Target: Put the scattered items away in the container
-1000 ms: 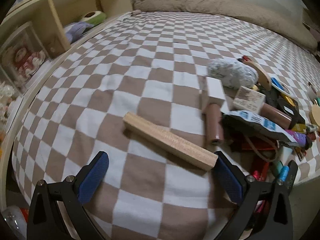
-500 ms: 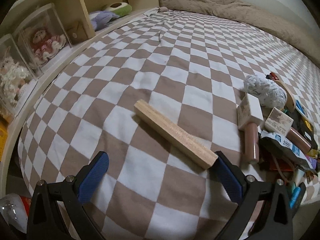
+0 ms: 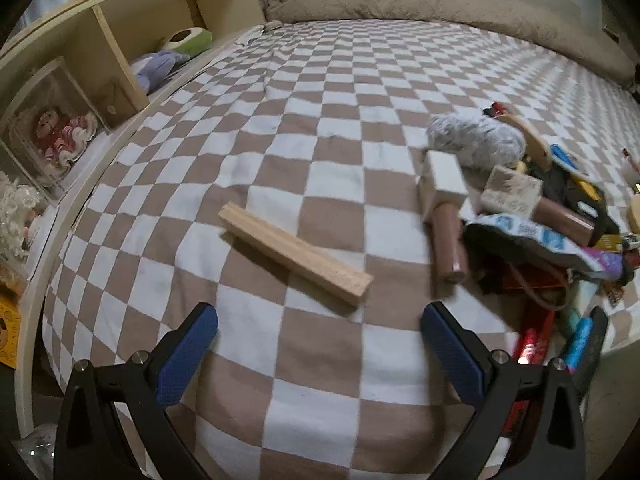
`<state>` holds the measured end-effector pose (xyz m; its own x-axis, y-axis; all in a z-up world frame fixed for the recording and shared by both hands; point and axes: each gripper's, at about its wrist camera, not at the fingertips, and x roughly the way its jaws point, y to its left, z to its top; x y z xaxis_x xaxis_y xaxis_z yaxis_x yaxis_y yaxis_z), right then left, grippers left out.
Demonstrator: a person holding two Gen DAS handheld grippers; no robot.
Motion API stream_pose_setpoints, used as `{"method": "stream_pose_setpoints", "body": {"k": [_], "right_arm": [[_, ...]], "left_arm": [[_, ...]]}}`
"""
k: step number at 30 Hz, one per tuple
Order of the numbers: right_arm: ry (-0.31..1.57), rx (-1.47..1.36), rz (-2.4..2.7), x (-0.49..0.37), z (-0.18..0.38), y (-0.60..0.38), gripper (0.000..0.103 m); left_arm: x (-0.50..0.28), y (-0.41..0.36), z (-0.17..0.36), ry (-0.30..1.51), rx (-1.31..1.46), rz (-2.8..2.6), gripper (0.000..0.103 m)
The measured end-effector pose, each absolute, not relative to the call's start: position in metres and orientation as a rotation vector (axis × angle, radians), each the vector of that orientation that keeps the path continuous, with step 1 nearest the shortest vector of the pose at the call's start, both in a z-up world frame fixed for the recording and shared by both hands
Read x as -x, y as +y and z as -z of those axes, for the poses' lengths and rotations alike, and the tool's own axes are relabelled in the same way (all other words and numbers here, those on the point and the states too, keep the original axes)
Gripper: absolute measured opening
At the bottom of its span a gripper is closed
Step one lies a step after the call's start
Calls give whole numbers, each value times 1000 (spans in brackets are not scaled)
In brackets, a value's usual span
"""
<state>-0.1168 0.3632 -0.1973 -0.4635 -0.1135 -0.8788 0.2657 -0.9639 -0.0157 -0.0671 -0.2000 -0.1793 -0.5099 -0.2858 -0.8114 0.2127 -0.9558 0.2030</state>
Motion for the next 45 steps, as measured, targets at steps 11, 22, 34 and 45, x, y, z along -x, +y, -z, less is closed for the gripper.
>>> {"method": "stream_pose_setpoints", "body": {"k": [11, 22, 34, 45], "right_arm": [[123, -1465, 2643, 131, 192, 387, 103], [9, -1315, 2497, 147, 178, 344, 103], [-147, -1440, 2471, 165, 191, 353, 103], [-83, -1589, 2562, 130, 189, 417, 103]], "left_arm": [[59, -219, 175, -48, -1343, 2440, 103], [58, -209, 174, -20, -1361, 2481, 103], [67, -204, 182, 42, -1379, 2479, 103], [61, -217, 176, -13, -1336, 2412, 103]]}}
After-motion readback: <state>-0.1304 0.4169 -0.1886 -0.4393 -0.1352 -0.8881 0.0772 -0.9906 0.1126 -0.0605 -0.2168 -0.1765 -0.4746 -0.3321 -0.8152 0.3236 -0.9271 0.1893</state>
